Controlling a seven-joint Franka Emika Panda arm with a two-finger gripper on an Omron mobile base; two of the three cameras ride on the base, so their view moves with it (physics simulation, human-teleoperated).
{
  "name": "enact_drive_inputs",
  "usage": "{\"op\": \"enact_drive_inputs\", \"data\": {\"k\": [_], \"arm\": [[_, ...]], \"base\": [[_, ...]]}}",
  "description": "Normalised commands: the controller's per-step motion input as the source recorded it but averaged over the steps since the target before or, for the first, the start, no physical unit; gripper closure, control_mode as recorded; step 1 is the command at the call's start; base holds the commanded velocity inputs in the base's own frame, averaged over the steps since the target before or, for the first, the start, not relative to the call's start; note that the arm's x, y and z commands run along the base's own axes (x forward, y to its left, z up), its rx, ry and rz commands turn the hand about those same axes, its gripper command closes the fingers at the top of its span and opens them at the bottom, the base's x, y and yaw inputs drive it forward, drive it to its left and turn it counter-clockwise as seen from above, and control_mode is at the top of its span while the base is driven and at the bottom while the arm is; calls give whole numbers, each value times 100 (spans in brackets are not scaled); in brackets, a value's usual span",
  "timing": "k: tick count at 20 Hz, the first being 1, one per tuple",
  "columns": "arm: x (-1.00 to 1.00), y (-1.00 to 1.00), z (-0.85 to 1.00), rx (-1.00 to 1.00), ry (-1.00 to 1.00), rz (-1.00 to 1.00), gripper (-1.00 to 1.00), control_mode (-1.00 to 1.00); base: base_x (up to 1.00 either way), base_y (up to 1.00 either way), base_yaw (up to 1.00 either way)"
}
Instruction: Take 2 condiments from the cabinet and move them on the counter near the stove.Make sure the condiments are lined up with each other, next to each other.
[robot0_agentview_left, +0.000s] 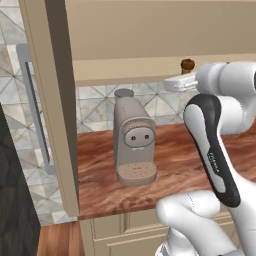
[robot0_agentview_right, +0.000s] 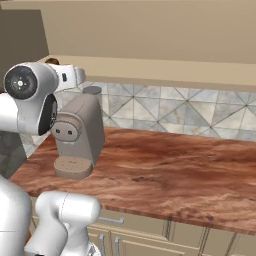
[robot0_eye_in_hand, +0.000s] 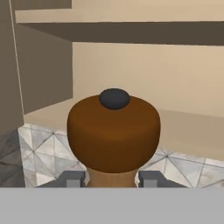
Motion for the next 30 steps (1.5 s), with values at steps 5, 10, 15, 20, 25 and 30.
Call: {"op": "enact_drive_inputs", "data": {"k": [5,10,15,20,25,30], "arm": [[-43,-12,-2,1,3,2,100,-100],[-48,-3,-2,0,4,4,100,-100],[-49,0,-1,0,6,3,100,-100],[-37,0,-10,0,4,1,100,-100],[-15,0,-4,0,0,0,100,-100],[0,0,-1,0,0,0,100,-100]], "base": [[0,0,0],[0,0,0],[0,0,0],[0,0,0],[0,0,0],[0,0,0]]}}
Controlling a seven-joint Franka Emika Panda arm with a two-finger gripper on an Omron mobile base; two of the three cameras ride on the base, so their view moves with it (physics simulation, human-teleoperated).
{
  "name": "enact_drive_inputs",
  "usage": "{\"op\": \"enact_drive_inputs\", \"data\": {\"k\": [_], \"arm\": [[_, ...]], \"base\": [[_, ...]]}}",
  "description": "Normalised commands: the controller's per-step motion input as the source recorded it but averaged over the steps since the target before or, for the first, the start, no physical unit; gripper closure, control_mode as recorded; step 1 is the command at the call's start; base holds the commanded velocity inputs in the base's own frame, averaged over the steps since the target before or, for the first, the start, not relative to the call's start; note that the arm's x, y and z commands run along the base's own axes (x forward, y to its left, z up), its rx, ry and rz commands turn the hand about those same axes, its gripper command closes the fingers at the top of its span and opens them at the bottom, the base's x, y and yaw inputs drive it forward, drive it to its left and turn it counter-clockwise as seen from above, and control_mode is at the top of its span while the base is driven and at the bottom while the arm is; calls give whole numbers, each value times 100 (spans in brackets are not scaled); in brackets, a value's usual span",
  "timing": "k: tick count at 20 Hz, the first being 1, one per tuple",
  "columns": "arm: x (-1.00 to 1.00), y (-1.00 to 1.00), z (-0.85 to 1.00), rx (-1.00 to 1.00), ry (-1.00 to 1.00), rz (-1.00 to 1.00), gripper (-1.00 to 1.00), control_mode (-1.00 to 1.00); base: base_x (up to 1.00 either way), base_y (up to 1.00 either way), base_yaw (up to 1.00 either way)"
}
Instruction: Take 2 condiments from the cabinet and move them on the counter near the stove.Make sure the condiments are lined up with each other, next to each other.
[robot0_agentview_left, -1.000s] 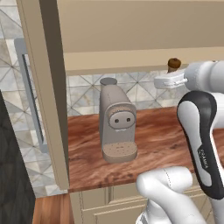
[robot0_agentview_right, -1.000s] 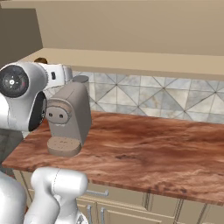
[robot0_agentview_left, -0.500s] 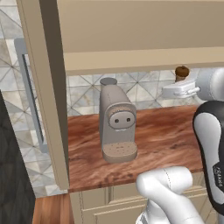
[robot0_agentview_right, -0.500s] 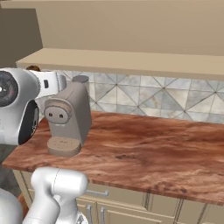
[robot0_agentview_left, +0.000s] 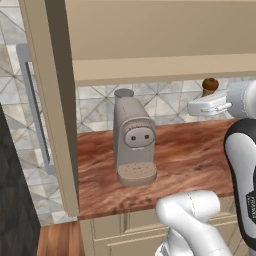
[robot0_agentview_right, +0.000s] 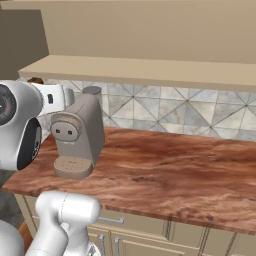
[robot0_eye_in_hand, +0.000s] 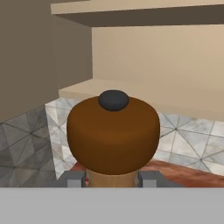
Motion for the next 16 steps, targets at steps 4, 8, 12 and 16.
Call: {"op": "enact_drive_inputs", "data": {"k": [4,8,12,16], "arm": [[0,0,0,0,0,0,100,-100],[0,0,0,0,0,0,100,-100],[0,0,0,0,0,0,100,100],[0,0,0,0,0,0,100,100]], "base": [[0,0,0],[0,0,0],[-29,-12,-1],[-74,-32,-5]]}}
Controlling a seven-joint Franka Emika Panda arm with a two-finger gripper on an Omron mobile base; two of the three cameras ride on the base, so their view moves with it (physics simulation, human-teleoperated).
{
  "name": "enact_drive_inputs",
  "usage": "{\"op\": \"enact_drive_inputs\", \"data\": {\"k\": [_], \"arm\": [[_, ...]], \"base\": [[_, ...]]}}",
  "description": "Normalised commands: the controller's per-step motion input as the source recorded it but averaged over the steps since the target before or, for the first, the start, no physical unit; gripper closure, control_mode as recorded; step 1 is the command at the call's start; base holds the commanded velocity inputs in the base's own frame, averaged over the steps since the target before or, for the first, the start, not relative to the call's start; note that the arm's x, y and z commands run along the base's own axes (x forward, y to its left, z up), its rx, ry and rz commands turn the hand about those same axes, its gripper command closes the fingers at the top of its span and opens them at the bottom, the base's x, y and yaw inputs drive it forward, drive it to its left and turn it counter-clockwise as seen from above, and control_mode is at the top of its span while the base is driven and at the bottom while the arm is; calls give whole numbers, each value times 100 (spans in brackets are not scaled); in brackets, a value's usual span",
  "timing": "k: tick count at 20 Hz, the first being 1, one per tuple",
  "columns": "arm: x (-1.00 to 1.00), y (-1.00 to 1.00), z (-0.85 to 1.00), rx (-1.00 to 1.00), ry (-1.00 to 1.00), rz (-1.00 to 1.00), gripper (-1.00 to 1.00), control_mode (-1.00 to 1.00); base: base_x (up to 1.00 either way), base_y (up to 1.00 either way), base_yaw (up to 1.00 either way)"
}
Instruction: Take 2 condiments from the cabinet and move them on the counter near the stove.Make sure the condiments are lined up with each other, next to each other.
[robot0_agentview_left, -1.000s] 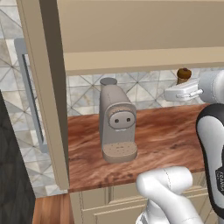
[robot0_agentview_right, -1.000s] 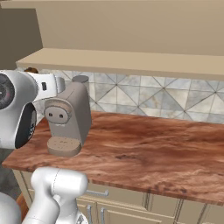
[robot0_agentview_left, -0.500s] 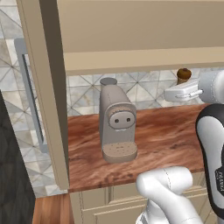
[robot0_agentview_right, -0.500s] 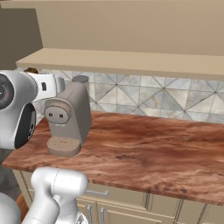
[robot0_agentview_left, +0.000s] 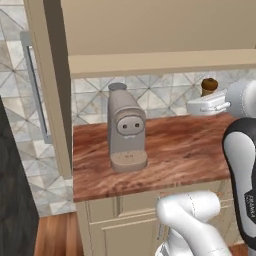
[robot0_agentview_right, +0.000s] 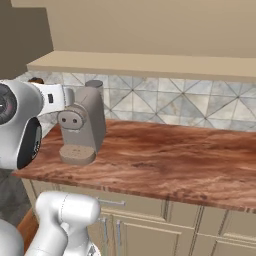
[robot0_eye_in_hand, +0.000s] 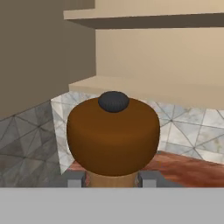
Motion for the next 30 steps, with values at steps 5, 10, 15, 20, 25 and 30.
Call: {"op": "enact_drive_inputs", "data": {"k": [5,10,15,20,25,30], "arm": [[0,0,0,0,0,0,100,100],[0,0,0,0,0,0,100,100],[0,0,0,0,0,0,100,100],[0,0,0,0,0,0,100,100],[0,0,0,0,0,0,100,100],[0,0,0,0,0,0,100,100]], "base": [[-78,-45,-3],[-69,-92,-1],[-42,-100,0],[-22,-100,0],[-1,-100,0],[0,-100,0]]}}
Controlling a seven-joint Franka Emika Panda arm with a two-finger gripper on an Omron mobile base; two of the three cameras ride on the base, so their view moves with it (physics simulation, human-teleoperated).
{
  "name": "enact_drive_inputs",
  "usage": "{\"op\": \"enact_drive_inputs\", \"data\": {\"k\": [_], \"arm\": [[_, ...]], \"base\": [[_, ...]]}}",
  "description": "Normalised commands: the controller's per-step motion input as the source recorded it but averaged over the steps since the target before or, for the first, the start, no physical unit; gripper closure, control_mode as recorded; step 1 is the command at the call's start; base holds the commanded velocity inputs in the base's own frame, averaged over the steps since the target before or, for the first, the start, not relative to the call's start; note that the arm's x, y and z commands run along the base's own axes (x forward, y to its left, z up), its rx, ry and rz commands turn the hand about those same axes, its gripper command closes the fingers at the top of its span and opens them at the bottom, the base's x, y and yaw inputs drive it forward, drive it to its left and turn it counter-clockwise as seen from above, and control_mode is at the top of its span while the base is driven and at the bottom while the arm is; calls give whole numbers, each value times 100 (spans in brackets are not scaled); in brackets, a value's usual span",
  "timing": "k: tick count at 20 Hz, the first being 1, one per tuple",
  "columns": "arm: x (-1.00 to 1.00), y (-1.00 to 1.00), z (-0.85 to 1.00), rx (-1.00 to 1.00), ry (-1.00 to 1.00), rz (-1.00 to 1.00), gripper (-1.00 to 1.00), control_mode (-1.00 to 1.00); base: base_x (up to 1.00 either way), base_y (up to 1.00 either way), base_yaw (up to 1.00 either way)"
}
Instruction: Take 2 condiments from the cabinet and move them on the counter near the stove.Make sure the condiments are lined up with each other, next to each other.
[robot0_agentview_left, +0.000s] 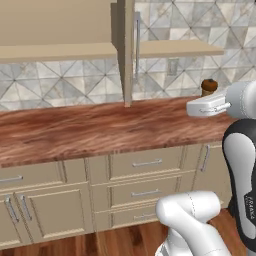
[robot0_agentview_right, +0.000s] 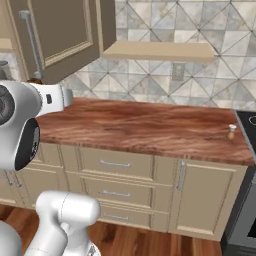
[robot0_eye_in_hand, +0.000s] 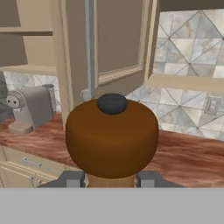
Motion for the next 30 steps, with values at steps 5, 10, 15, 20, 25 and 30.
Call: {"op": "enact_drive_inputs", "data": {"k": [5,10,15,20,25,30], "arm": [[0,0,0,0,0,0,100,100],[0,0,0,0,0,0,100,100],[0,0,0,0,0,0,100,100],[0,0,0,0,0,0,100,100],[0,0,0,0,0,0,100,100],[0,0,0,0,0,0,100,100]], "base": [[0,-100,0],[6,-98,0],[18,-83,1],[31,-31,0],[58,0,0],[65,-2,0]]}}
